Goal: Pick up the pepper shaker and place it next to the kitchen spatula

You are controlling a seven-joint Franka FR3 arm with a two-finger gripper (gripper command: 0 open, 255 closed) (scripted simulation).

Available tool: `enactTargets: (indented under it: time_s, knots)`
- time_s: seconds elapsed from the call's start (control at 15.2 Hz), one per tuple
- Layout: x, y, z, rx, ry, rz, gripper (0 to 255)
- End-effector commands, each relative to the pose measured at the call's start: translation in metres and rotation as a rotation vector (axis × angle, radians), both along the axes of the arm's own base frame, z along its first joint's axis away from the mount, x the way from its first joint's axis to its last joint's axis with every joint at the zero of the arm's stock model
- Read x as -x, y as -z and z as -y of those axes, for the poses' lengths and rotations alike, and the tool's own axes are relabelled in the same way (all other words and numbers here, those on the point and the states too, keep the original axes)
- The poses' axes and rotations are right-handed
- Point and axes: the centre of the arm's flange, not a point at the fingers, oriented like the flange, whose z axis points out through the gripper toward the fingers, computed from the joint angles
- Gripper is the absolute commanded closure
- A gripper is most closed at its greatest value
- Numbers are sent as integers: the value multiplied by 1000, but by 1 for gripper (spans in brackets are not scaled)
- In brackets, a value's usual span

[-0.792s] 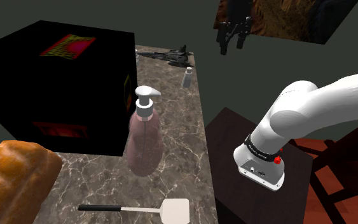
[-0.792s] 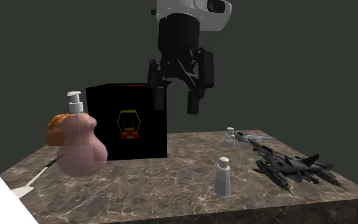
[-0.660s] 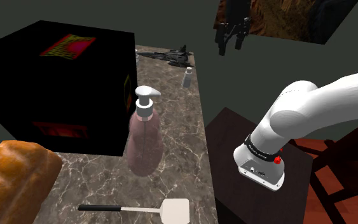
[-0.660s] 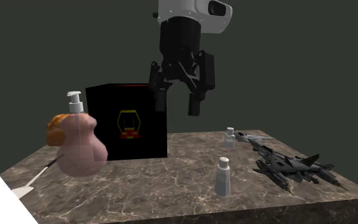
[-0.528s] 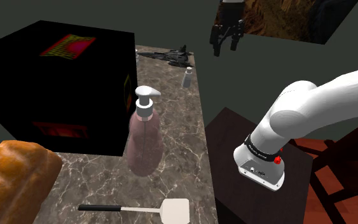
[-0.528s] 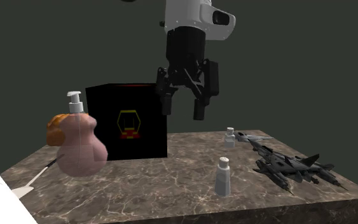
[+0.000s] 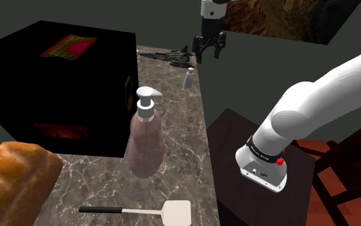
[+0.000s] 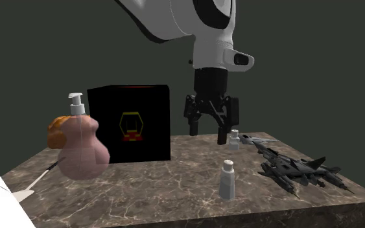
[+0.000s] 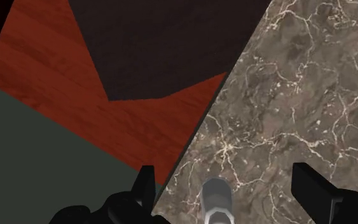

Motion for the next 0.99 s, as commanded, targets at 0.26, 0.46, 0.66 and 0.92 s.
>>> enactTargets:
  time_s: [0.26, 0.46, 0.66, 0.92]
  knots:
    - [-62, 46, 19, 7, 78, 29, 0]
    - [-91, 68, 30, 10, 117, 43, 0]
    - [-90, 78, 30, 10, 117, 43, 0]
    - [-88, 99, 30, 10, 117, 43, 0]
